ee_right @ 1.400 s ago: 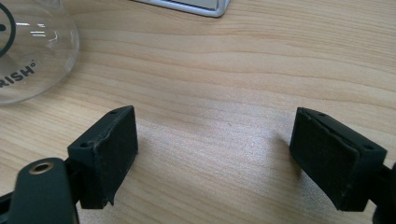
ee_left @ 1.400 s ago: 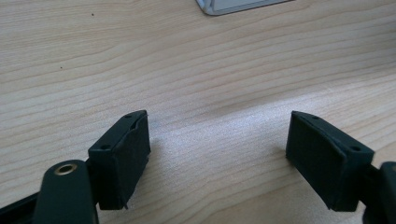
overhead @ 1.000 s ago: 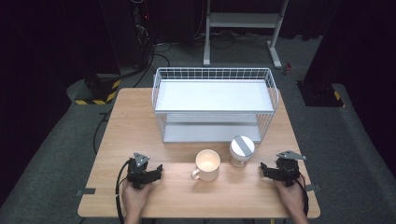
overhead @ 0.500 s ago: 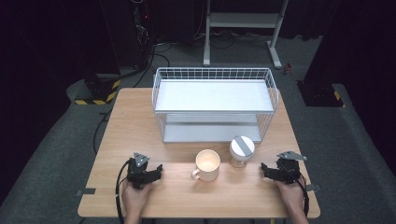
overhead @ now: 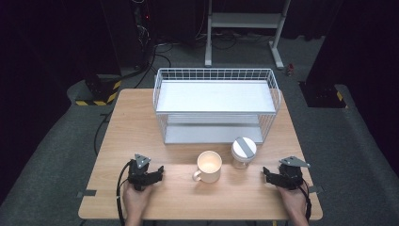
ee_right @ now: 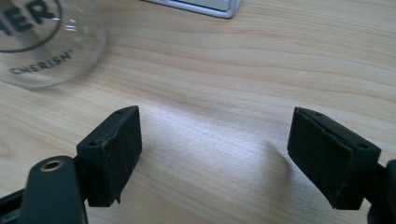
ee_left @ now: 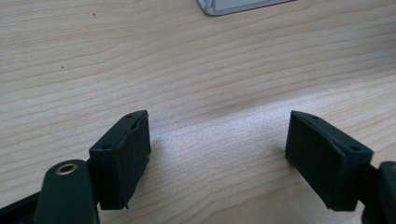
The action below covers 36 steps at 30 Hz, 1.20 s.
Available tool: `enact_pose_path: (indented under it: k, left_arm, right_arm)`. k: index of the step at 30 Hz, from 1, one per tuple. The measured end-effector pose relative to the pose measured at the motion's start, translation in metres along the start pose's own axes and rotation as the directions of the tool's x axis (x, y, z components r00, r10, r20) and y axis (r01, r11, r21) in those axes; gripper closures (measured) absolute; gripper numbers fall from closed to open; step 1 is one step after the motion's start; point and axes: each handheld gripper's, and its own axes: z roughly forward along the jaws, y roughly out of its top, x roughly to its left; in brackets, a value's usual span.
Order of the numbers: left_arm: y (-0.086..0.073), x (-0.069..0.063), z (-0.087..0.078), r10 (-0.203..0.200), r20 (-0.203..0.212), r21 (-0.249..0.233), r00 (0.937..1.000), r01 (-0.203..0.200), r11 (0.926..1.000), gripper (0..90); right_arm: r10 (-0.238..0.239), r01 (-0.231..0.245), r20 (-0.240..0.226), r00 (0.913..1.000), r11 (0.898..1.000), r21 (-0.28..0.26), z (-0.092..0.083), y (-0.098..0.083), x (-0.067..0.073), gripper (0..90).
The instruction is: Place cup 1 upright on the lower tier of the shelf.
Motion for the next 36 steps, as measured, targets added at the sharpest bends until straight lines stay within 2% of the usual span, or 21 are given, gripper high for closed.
enact_pose_path:
  k: [13, 18, 20, 30, 36]
  left_arm:
    - [0.0, 0.0, 0.0, -0.004, -0.002, -0.004, 1.0, 0.004, 1.0, 22.4]
    - [0.0, 0.0, 0.0, -0.007, -0.002, -0.003, 1.0, 0.007, 1.0, 22.5]
    - [0.0, 0.0, 0.0, -0.007, -0.002, -0.004, 1.0, 0.007, 1.0, 22.4]
    - [0.0, 0.0, 0.0, -0.007, -0.002, -0.004, 1.0, 0.007, 1.0, 22.4]
    - [0.0, 0.0, 0.0, -0.007, -0.002, -0.004, 1.0, 0.006, 1.0, 22.5]
  right_arm:
    - [-0.009, 0.007, -0.052, 0.9986, 0.999, -0.042, -0.013, -0.006, 0.011, 17.1]
    - [-0.041, 0.038, -0.072, 0.9966, 0.998, -0.05, -0.017, -0.006, 0.016, 17.1]
    - [-0.04, 0.036, -0.08, 0.996, 0.998, -0.054, -0.019, -0.005, 0.019, 17.1]
    - [-0.049, 0.041, -0.12, 0.9915, 0.997, -0.07, -0.022, -0.004, 0.032, 15.3]
    - [-0.075, 0.063, -0.14, 0.9873, 0.994, -0.086, -0.021, -0.002, 0.04, 14.2]
